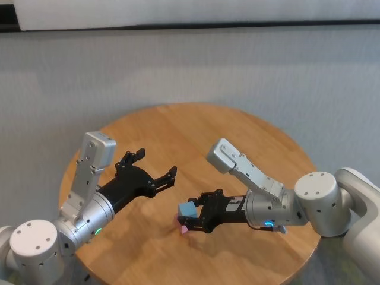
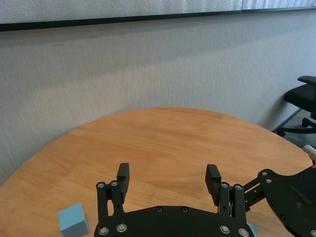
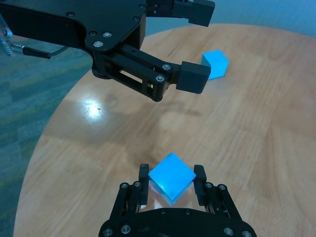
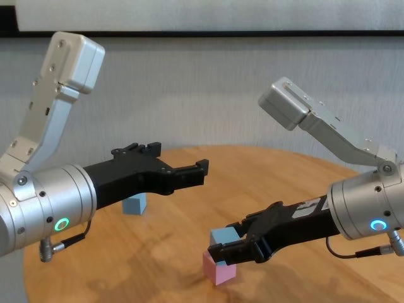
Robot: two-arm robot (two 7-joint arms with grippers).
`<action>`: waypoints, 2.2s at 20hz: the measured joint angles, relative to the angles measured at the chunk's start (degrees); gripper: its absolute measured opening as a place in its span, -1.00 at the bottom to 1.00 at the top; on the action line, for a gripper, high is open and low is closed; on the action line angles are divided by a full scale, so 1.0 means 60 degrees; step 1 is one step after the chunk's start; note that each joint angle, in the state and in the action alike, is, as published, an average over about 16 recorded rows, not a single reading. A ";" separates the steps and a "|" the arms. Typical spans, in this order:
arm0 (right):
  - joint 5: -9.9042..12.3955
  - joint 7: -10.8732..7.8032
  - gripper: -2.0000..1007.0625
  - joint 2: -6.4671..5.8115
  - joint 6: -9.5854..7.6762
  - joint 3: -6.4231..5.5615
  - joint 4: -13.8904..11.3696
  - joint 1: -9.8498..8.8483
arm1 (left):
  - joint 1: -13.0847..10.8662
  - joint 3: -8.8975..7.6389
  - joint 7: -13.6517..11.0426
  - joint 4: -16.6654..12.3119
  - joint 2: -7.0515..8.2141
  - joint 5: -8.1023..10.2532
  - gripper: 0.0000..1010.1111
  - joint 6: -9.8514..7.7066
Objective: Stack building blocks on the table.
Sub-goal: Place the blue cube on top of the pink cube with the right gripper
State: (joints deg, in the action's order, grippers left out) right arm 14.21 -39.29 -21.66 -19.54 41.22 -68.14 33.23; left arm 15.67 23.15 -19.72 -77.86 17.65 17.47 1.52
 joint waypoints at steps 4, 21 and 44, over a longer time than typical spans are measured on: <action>0.0031 -0.0014 0.02 0.0030 -0.0015 0.0010 0.0064 0.0055 | 0.0000 0.0000 0.0000 0.0000 0.0000 0.0000 0.98 0.0000; 0.0153 -0.0100 0.02 0.0181 -0.0106 0.0091 0.0362 0.0298 | 0.0000 0.0000 0.0000 0.0000 0.0000 0.0000 0.98 0.0000; 0.0159 -0.0137 0.02 0.0284 -0.0173 0.0242 0.0568 0.0419 | 0.0000 0.0000 0.0000 0.0000 0.0000 0.0000 0.98 0.0000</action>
State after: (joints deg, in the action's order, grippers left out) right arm 15.17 -40.12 -19.96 -20.57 42.67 -64.73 35.74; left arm 15.67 23.15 -19.72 -77.86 17.65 17.47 1.52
